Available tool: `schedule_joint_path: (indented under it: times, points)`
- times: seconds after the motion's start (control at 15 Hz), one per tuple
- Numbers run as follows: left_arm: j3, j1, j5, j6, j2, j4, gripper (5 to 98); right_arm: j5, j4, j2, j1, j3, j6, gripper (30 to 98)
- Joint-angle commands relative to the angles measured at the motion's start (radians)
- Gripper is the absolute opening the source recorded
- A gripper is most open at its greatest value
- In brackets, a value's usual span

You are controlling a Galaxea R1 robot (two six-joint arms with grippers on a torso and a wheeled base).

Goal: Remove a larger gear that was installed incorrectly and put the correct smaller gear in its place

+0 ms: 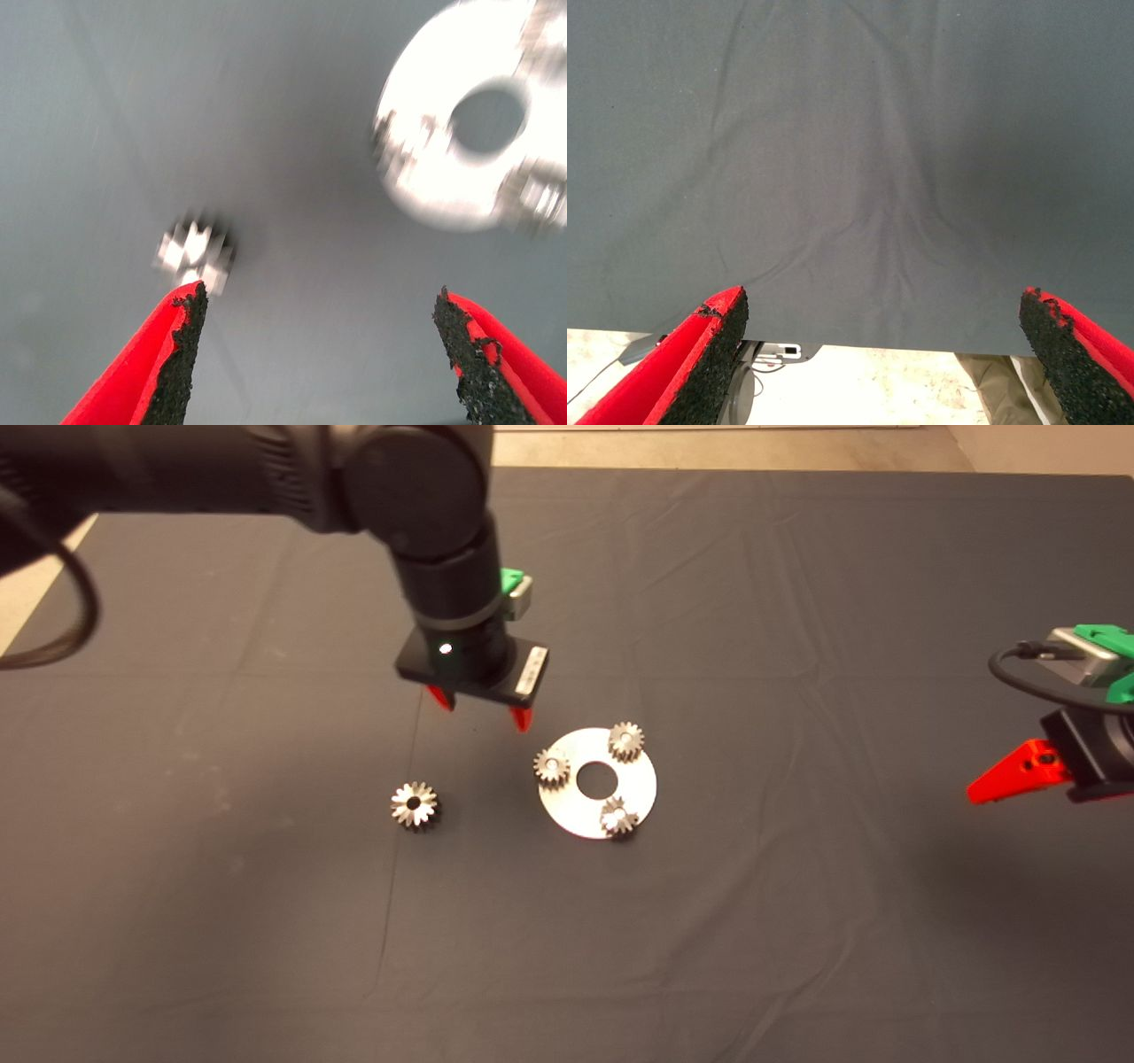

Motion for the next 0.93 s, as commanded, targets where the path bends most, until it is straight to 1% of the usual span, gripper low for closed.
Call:
schedule_joint_path:
  times: [0.0,0.07,0.13,0.2,0.33,0.47,0.53,0.6,0.67,0.73,0.8,0.87]
  points:
    - [0.205,-0.070,0.132,-0.146,-0.135,-0.043,63.5,0.001,0.032,0.003,0.023,0.090,0.006,81.3]
    - [0.222,-0.070,0.132,-0.163,-0.137,-0.043,63.5,0.004,0.032,0.004,0.023,0.117,0.012,81.3]
    - [0.243,-0.070,0.132,-0.185,-0.138,-0.043,63.5,0.003,0.029,0.003,0.023,0.131,0.036,81.3]
    - [0.271,-0.070,0.132,-0.213,-0.137,-0.043,63.5,0.003,0.026,0.004,0.023,0.136,0.045,81.3]
    - [0.314,-0.070,0.132,-0.239,-0.146,-0.044,63.5,0.004,0.026,0.003,0.023,0.139,0.046,81.3]
    - [0.357,-0.070,0.132,-0.276,-0.167,-0.043,63.5,0.006,0.027,0.006,0.023,0.159,0.051,81.3]
    - [0.394,-0.070,0.132,-0.301,-0.189,-0.043,63.5,0.006,0.026,0.007,0.025,0.162,0.065,81.3]
    - [0.438,-0.070,0.132,-0.332,-0.219,-0.043,63.5,0.004,0.026,0.012,0.025,0.168,0.069,81.3]
    - [0.471,-0.070,0.132,-0.350,-0.252,-0.044,63.5,0.004,0.026,0.017,0.025,0.173,0.069,81.3]
    - [0.519,-0.070,0.132,-0.358,-0.302,-0.052,63.5,0.004,0.026,0.030,0.028,0.174,0.071,81.3]
    - [0.573,-0.070,0.132,-0.362,-0.374,-0.069,63.5,0.004,0.024,0.056,0.030,0.174,0.087,81.3]
    - [0.602,-0.076,0.132,-0.364,-0.426,-0.087,63.5,0.004,0.025,0.080,0.030,0.174,0.113,81.3]
